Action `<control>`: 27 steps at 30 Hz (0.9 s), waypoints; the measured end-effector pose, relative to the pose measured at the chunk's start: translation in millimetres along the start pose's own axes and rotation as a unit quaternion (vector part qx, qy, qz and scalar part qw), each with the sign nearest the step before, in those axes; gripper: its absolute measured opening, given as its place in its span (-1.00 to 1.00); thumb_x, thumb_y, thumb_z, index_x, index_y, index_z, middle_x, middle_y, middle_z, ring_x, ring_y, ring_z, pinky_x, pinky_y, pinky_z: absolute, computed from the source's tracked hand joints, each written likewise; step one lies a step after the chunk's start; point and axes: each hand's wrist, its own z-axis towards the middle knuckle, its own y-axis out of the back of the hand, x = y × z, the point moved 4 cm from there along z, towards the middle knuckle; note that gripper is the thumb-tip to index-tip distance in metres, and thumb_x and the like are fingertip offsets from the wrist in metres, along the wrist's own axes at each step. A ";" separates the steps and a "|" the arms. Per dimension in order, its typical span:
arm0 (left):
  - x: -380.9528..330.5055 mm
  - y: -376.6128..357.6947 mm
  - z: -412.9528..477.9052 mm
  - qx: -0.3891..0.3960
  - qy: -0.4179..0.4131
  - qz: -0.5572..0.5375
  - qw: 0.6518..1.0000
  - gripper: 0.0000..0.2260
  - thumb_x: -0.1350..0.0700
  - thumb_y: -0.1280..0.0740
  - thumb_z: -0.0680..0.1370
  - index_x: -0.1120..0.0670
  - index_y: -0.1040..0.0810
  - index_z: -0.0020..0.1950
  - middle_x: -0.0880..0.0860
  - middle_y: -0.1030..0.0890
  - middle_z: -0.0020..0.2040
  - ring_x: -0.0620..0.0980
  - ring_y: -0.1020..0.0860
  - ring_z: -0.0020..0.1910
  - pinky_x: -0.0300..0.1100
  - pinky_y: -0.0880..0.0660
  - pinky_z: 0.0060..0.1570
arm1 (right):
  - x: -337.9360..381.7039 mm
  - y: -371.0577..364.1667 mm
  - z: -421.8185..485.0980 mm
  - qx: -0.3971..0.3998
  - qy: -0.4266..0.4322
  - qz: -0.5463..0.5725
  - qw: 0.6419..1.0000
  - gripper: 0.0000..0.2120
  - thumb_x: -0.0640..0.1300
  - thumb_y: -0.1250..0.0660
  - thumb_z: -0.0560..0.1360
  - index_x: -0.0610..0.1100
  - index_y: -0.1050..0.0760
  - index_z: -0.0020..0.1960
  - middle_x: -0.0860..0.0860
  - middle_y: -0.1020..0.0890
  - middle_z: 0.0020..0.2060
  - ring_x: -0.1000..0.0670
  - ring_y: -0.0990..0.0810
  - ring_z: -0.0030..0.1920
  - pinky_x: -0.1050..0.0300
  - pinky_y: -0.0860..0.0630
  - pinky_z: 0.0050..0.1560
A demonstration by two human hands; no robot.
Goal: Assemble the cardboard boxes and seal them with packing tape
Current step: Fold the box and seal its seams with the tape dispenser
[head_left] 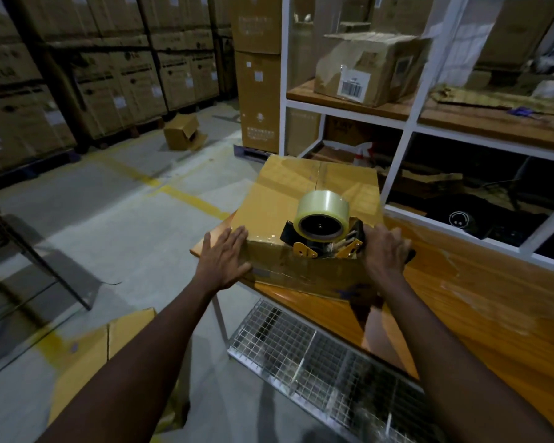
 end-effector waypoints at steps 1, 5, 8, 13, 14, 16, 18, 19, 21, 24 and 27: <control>-0.6 0.1 0.3 0.005 0.003 0.000 1.000 -0.18 -0.36 0.21 0.44 0.03 -0.04 0.63 -0.02 -0.04 0.63 0.03 -0.07 0.59 0.28 -0.02 0.45 | -10.3 1.1 -0.8 -0.003 -0.001 -0.007 1.000 -0.92 -0.06 -0.36 0.53 0.03 -0.54 0.02 -0.03 -0.51 -0.08 -0.18 -0.46 0.01 -0.03 -0.31 -0.06; -4.2 3.5 0.2 0.010 0.019 -0.009 1.000 -0.17 -0.36 0.19 0.43 0.02 -0.07 0.62 -0.03 -0.06 0.63 0.03 -0.07 0.59 0.31 -0.02 0.44 | -44.0 5.5 -2.9 -0.003 -0.003 -0.001 1.000 -0.91 0.01 -0.34 0.54 0.02 -0.55 -0.02 -0.04 -0.51 -0.09 -0.18 -0.45 0.02 -0.02 -0.29 -0.04; -7.9 5.5 0.7 0.025 0.038 -0.006 0.999 -0.15 -0.37 0.22 0.41 0.01 -0.05 0.63 -0.05 -0.04 0.63 0.02 -0.04 0.60 0.31 0.00 0.44 | -63.9 9.0 -5.5 0.001 -0.005 0.022 1.000 -0.88 0.04 -0.34 0.53 0.00 -0.55 -0.02 -0.06 -0.50 -0.06 -0.22 -0.44 0.08 -0.06 -0.28 0.01; -16.4 9.1 1.7 0.050 0.075 0.005 0.996 -0.16 -0.37 0.22 0.41 0.01 -0.02 0.62 -0.05 0.00 0.63 0.04 -0.01 0.60 0.34 0.00 0.44 | -84.6 10.2 -6.1 0.005 -0.010 0.020 1.000 -0.90 -0.08 -0.35 0.53 0.01 -0.58 0.03 -0.08 -0.52 -0.02 -0.24 -0.44 0.10 -0.10 -0.32 0.06; -21.1 10.3 1.5 0.052 0.084 0.011 0.995 -0.18 -0.37 0.18 0.44 0.02 -0.02 0.63 -0.03 0.00 0.63 0.06 -0.01 0.60 0.34 0.01 0.44 | -86.3 10.0 -5.3 0.007 -0.010 0.023 1.000 -0.90 -0.07 -0.34 0.53 0.02 -0.58 0.03 -0.08 -0.52 -0.01 -0.24 -0.43 0.11 -0.10 -0.32 0.07; -35.5 15.2 1.8 0.055 0.101 0.014 0.993 -0.21 -0.36 0.12 0.50 0.05 -0.01 0.63 0.01 0.00 0.63 0.11 0.02 0.60 0.34 0.05 0.44 | -88.3 10.9 -2.1 0.006 -0.012 0.039 0.999 -0.91 -0.06 -0.31 0.55 0.02 -0.59 0.00 -0.07 -0.52 -0.02 -0.25 -0.43 0.10 -0.11 -0.30 0.07; -64.2 23.3 6.2 0.056 0.076 0.012 0.995 -0.17 -0.38 0.19 0.46 0.04 0.04 0.63 0.04 0.02 0.63 0.12 0.03 0.60 0.31 0.10 0.45 | -89.5 12.2 1.2 0.008 -0.011 0.047 0.999 -0.89 -0.06 -0.28 0.56 0.01 -0.59 -0.04 -0.07 -0.51 -0.07 -0.25 -0.43 0.08 -0.11 -0.30 0.06; -84.0 27.1 10.2 0.060 0.042 0.018 0.997 -0.16 -0.39 0.24 0.44 0.03 0.09 0.63 0.04 0.05 0.63 0.11 0.04 0.60 0.28 0.12 0.47 | -89.5 12.9 2.0 0.009 -0.009 0.048 0.999 -0.89 -0.06 -0.28 0.55 0.01 -0.59 -0.05 -0.07 -0.52 -0.07 -0.25 -0.43 0.08 -0.11 -0.30 0.06; -125.2 29.8 18.8 0.081 -0.029 0.041 0.995 -0.18 -0.38 0.24 0.46 0.03 0.18 0.62 0.05 0.10 0.63 0.09 0.04 0.60 0.26 0.12 0.50 | -88.8 13.0 2.5 0.011 -0.005 0.053 0.999 -0.91 -0.07 -0.29 0.55 0.02 -0.58 -0.05 -0.07 -0.53 -0.04 -0.25 -0.42 0.10 -0.11 -0.30 0.07; -157.2 21.8 22.3 0.090 -0.068 0.061 0.992 -0.25 -0.34 0.09 0.57 0.05 0.20 0.62 0.06 0.16 0.62 0.10 0.06 0.60 0.27 0.10 0.51 | -87.3 13.1 2.9 0.011 0.003 0.056 0.998 -0.92 -0.06 -0.31 0.54 0.03 -0.58 -0.02 -0.07 -0.53 0.00 -0.24 -0.41 0.11 -0.12 -0.31 0.08; -153.6 9.4 17.2 0.081 -0.062 0.065 0.993 -0.20 -0.40 0.27 0.45 0.03 0.33 0.55 0.04 0.28 0.58 0.10 0.15 0.60 0.32 0.09 0.49 | -88.6 12.3 2.4 0.016 0.005 0.053 0.998 -0.91 -0.07 -0.35 0.52 0.05 -0.57 0.01 -0.05 -0.53 0.02 -0.22 -0.41 0.12 -0.11 -0.31 0.07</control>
